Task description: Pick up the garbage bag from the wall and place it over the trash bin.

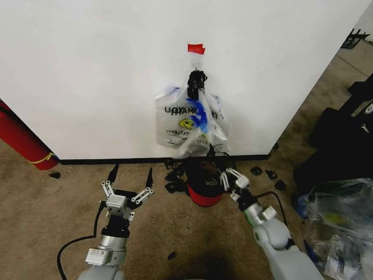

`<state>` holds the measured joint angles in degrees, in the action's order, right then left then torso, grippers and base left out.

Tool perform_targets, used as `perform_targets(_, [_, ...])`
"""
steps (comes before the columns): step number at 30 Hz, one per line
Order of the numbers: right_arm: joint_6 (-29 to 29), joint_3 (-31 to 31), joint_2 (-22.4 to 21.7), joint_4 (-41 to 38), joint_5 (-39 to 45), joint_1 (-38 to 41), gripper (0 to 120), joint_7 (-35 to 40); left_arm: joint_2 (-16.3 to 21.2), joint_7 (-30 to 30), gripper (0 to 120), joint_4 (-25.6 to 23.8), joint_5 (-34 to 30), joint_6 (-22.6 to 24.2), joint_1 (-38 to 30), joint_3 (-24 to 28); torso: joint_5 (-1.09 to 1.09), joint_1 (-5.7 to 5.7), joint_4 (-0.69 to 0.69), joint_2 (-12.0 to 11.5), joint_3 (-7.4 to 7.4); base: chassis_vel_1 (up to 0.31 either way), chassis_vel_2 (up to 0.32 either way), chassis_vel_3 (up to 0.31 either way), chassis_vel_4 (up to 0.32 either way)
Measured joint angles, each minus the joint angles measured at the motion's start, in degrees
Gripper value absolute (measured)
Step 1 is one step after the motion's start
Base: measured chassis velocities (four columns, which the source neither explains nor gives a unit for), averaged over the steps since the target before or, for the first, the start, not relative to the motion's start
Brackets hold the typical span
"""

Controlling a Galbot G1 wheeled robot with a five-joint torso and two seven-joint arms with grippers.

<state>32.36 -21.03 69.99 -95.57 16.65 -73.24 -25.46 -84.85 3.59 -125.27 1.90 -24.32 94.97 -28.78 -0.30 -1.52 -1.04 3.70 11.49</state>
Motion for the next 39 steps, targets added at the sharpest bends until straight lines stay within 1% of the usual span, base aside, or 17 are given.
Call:
perform_targets(8, [3.1,-0.4,-0.3,1.6,-0.4,-5.5,0,-1.2,-0.4,-0.1,100,-0.3,0.0,-0.3,0.0,0.2,0.0,0.0,0.0,0.0,0.01,0.0,0.0,0.0,0.0])
perform_targets(16, [4.7,-0.4,-0.2,3.3,-1.5,-8.2,0,-2.8,-0.1,-0.6,100,0.0,-0.5,-0.3,-0.5,0.2,0.0,-0.01,0.0,0.0,0.01,0.0,0.0,0.0,0.0])
perform_targets(29, [6.8,-2.4,-0.6,5.6,-1.3,-9.5,0,-6.9,0.3,-0.8,100,0.0,-1.5,-0.3,-0.5,-0.2,-0.01,-0.01,0.0,0.0,0.01,0.0,0.0,0.0,0.0])
perform_targets(34, [8.0,-2.0,0.0,5.7,0.3,-9.0,0,-6.1,0.0,-0.8,100,0.0,-1.2,-0.5,-0.3,-0.1,-0.01,-0.01,0.0,0.0,0.01,0.0,0.0,0.0,0.0])
perform_targets(37, [8.8,-1.2,0.6,4.2,1.8,-8.6,0,-4.4,-0.1,-0.8,100,0.0,-1.0,-0.6,-0.2,0.0,-0.01,-0.01,0.0,0.0,0.02,0.0,0.0,0.0,0.0])
perform_targets(39, [8.8,-1.0,0.8,2.7,2.6,-8.3,7,-3.4,-0.1,-0.8,100,-0.1,-0.8,-0.7,0.0,0.0,-0.01,-0.01,0.01,0.0,0.01,0.0,0.0,0.0,0.0])
